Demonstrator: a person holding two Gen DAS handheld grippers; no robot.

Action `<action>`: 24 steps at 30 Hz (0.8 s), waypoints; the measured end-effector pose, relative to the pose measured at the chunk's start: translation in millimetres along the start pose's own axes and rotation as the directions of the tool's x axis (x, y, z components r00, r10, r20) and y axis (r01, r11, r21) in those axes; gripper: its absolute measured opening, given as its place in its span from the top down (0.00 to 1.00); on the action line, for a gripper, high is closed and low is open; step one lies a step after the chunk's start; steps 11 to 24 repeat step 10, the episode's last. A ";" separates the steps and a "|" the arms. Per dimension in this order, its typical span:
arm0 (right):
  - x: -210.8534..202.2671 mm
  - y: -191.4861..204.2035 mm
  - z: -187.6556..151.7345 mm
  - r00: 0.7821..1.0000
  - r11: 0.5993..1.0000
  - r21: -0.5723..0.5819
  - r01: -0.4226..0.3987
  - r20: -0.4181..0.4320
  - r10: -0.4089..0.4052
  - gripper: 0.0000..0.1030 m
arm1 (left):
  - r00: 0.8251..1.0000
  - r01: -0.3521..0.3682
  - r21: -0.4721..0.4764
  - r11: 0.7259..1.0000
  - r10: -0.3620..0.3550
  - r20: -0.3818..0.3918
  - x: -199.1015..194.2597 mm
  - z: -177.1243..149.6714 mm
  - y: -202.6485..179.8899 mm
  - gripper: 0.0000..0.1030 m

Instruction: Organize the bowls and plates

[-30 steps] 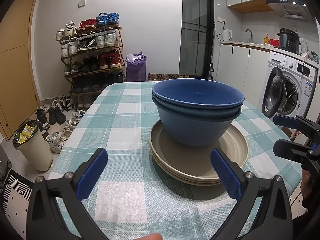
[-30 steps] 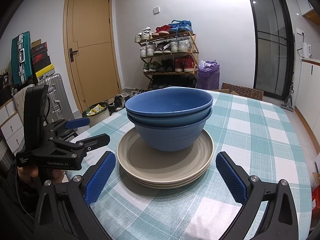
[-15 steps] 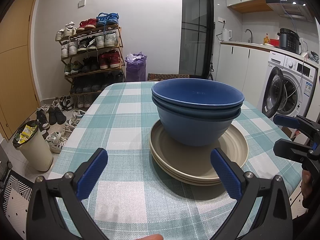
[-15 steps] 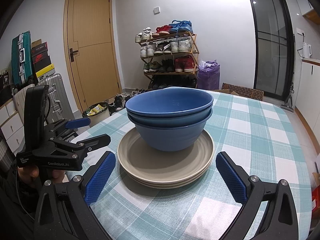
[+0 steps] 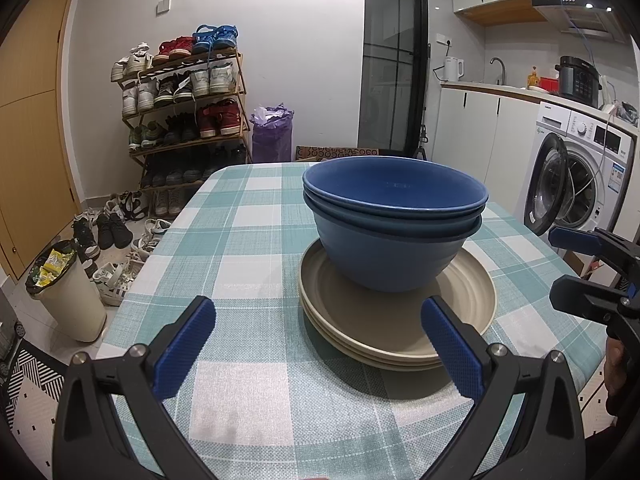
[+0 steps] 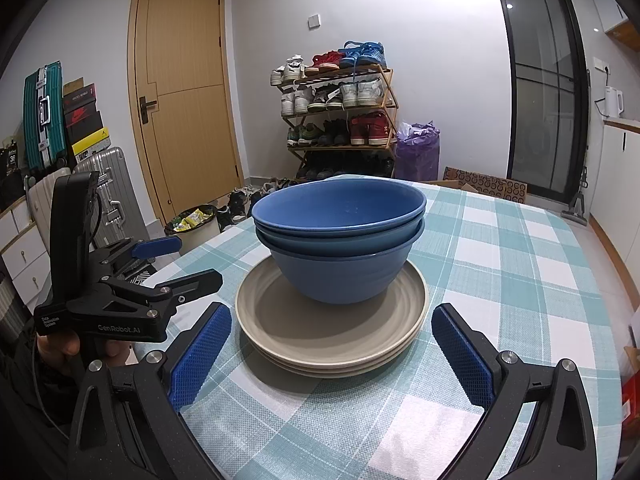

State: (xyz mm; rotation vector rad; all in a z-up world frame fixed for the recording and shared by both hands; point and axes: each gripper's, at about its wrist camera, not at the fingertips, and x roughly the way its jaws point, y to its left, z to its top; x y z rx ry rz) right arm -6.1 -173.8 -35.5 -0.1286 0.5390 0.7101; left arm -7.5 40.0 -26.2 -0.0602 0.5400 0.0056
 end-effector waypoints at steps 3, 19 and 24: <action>-0.2 0.1 0.0 1.000 1.000 0.001 -0.001 0.000 0.001 0.01 | 1.000 0.000 0.004 1.000 0.000 0.000 0.2 -1.0 -0.6 0.00; -0.3 0.0 0.1 1.000 1.000 -0.002 -0.002 -0.003 0.002 0.01 | 1.000 0.005 0.009 1.000 -0.005 -0.003 0.4 -1.7 -1.5 0.00; -0.3 0.0 0.1 1.000 1.000 -0.002 -0.002 -0.003 0.002 0.01 | 1.000 0.005 0.009 1.000 -0.005 -0.003 0.4 -1.7 -1.5 0.00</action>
